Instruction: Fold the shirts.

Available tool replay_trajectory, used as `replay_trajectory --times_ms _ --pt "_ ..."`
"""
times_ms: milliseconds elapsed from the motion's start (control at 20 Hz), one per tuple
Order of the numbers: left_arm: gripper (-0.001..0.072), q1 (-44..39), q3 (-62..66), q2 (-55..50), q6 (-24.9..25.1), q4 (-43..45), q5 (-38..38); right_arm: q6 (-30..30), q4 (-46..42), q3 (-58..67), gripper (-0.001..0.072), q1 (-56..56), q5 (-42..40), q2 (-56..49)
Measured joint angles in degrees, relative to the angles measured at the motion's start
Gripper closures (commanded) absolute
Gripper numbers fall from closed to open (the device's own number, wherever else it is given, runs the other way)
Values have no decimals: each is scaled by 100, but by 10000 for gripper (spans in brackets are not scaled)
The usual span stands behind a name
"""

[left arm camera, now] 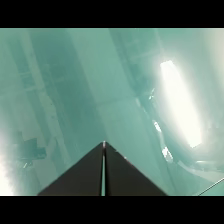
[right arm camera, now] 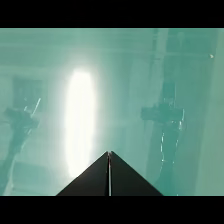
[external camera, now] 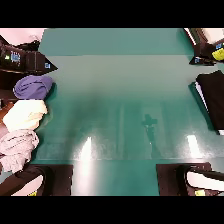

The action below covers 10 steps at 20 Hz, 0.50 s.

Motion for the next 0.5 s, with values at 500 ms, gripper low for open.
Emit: replay_trajectory --times_ms 500 --pt "674 0 0 0 0 -2 0 -2 4 0 691 72 -13 -2"
